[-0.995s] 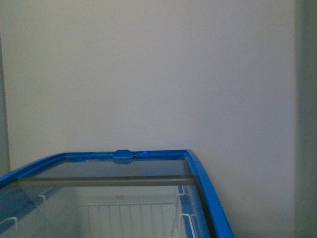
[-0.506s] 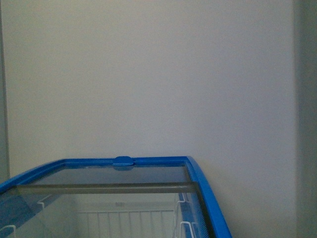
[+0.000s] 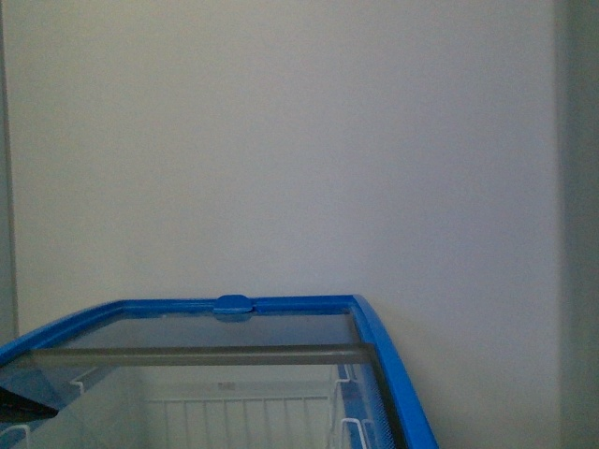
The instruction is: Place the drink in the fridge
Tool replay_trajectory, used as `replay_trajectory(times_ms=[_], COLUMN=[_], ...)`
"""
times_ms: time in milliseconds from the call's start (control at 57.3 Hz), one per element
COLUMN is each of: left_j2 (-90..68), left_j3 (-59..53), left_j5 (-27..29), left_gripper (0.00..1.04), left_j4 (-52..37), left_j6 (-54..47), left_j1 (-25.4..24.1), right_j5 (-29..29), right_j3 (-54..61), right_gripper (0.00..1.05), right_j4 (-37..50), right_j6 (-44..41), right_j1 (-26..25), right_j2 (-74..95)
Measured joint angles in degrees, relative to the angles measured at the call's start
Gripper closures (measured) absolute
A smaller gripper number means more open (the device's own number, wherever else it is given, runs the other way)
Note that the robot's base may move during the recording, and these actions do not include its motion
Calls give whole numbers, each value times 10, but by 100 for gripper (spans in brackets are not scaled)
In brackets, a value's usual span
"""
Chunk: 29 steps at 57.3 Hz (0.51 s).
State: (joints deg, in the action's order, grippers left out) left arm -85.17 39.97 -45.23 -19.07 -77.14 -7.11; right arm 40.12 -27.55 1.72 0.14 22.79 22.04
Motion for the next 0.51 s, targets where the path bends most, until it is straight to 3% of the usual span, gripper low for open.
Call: replay_trajectory(times_ms=[297,506], left_j2=[-91,-189], left_j3=[88,237], left_j5=[2,24], left_gripper=[8,8], left_j4=[29,46], left_j6=[5,20], left_j1=[27,50], right_j5=[0,0], right_j3=[0,0], right_gripper=[69,69], right_j4=[0,0], right_j6=[0,0], right_j1=[0,0], right_j2=[0,0])
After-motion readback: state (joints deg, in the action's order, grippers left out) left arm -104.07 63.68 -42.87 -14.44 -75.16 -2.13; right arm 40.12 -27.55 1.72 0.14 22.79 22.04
